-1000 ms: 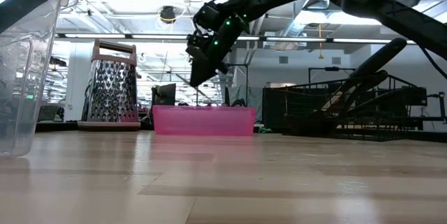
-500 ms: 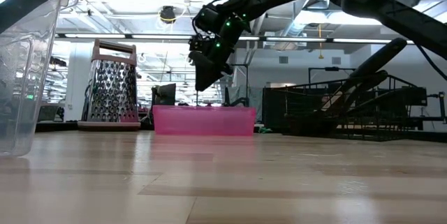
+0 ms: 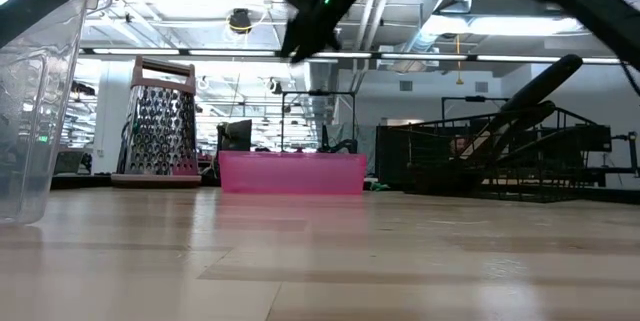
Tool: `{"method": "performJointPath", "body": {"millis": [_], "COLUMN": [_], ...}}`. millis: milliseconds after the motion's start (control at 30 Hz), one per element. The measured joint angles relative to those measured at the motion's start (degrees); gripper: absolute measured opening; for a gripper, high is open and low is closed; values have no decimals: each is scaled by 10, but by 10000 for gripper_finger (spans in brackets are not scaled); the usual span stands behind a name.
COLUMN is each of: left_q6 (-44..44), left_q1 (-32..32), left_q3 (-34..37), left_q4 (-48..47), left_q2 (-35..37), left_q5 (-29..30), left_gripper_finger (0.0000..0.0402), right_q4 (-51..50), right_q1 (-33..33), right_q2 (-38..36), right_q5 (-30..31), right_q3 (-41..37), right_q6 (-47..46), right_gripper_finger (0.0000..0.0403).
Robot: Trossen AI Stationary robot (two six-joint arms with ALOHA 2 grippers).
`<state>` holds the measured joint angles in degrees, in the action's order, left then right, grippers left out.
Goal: Pick & Place Kitchen Items
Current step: Return to Home Position
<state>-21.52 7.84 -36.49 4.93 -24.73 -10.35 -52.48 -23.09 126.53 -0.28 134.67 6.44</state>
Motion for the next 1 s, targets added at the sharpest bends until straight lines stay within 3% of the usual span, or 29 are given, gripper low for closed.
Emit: {"method": "performJointPath", "body": {"millis": [167, 300, 600, 700, 800, 1000], "left_q6": [0, -2, 0, 14, 27, 32], "left_q1": [0, 0, 0, 0, 0, 0], "left_q3": [0, 0, 0, 0, 0, 8], "left_q4": [0, 0, 1, -1, -15, -74], "left_q2": [0, 0, 20, 40, 60, 79], "left_q5": [5, 9, 10, 32, 56, 74], "left_gripper_finger": [101, 90, 6, 3, 1, 1], "right_q4": [-19, -55, -194, -189, -150, 58], "right_q1": [6, 7, 34, 55, 76, 111], "right_q2": [-116, -222, -462, -552, -653, -867], "right_q5": [-22, -78, -88, -85, -40, 1], "right_q3": [-1, 0, -37, -116, -232, -553], "right_q6": [15, 19, 25, 7, -32, -123], "right_gripper_finger": [178, 167, 142, 127, 112, 87]}}
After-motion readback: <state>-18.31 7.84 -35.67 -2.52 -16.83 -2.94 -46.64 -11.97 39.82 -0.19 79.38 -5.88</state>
